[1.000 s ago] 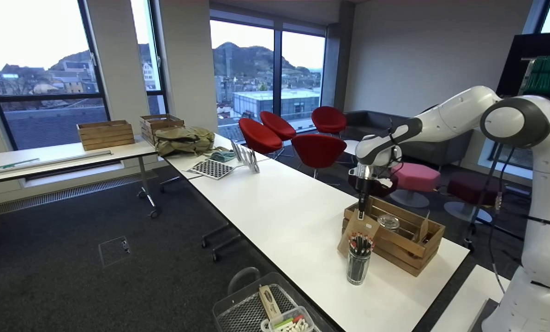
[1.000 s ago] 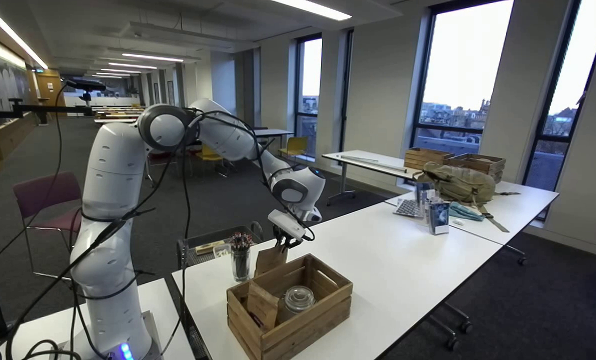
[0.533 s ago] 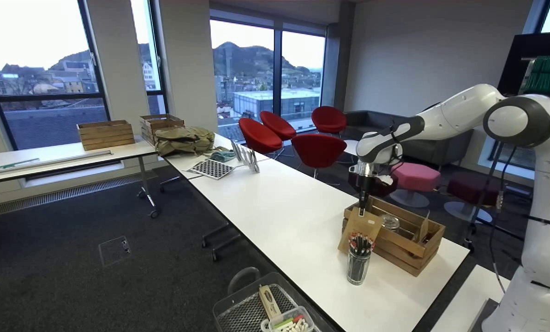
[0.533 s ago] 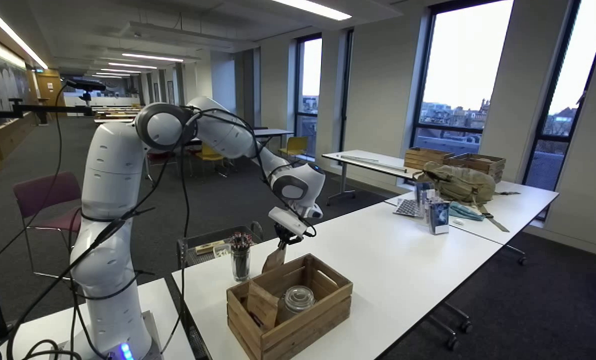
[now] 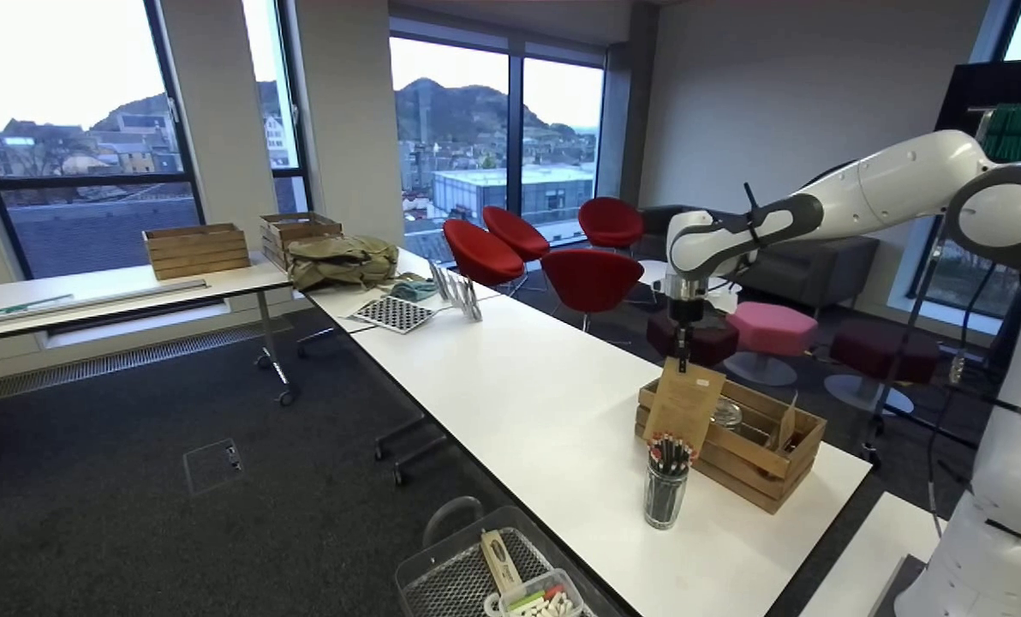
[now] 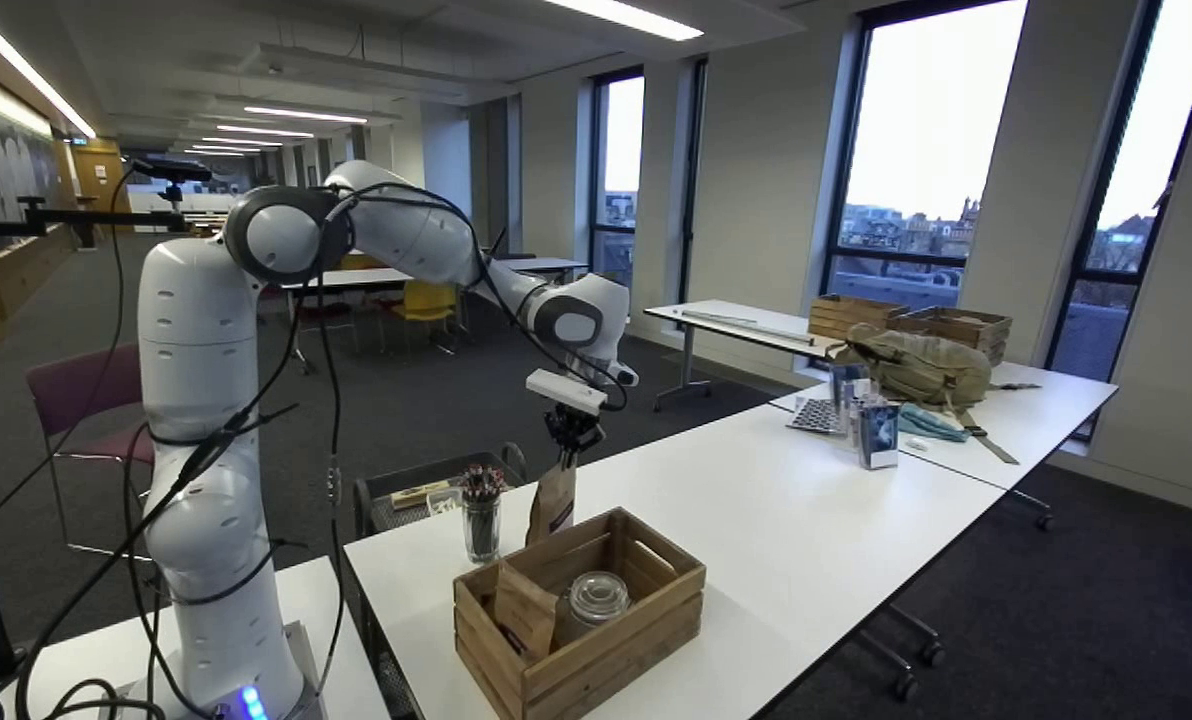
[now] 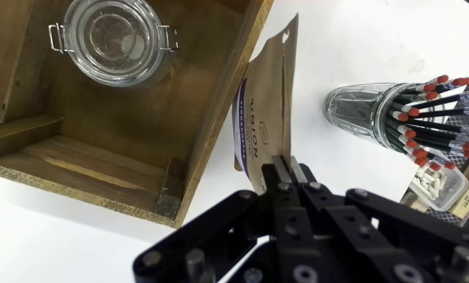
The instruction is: Remove the brown bags from the box then put them back inside
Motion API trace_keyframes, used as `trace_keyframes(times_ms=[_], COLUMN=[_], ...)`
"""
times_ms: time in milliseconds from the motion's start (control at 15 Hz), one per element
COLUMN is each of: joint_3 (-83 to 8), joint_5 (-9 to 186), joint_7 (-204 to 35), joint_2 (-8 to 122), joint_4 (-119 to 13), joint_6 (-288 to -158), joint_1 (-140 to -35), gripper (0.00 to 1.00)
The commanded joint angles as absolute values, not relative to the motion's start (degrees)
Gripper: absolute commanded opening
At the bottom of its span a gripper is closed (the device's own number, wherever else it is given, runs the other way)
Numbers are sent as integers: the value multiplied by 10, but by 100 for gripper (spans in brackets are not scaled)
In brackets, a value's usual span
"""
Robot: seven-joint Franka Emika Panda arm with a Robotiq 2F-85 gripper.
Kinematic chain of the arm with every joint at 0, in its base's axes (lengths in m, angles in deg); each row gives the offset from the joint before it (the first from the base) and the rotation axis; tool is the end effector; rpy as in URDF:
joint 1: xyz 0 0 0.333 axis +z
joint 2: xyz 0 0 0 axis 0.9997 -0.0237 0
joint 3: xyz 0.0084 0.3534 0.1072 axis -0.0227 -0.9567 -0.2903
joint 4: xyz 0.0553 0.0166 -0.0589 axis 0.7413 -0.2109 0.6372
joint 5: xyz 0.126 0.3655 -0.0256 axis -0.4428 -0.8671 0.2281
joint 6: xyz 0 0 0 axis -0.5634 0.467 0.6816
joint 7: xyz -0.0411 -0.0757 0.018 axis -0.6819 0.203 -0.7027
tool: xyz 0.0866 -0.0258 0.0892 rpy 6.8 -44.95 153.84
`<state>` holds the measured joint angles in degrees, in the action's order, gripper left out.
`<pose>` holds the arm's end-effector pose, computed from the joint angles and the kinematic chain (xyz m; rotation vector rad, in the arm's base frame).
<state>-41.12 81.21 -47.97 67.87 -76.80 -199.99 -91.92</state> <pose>0.5474 -0.0311 0.4271 -2.9441 -0.6898 0.2077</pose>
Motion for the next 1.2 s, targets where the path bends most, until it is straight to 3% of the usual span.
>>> trace_keyframes(times_ms=[0,400,1133], joint_3=[-411,-409,-363], joint_5=[827,800,653], joint_7=[-520,-633,-831], joint_2=[715,737,737], joint_4=[-748,-714,-690], joint_6=[-1935,-1890,-1930], joint_1=[-913,-909,-939], gripper=[0,0,0])
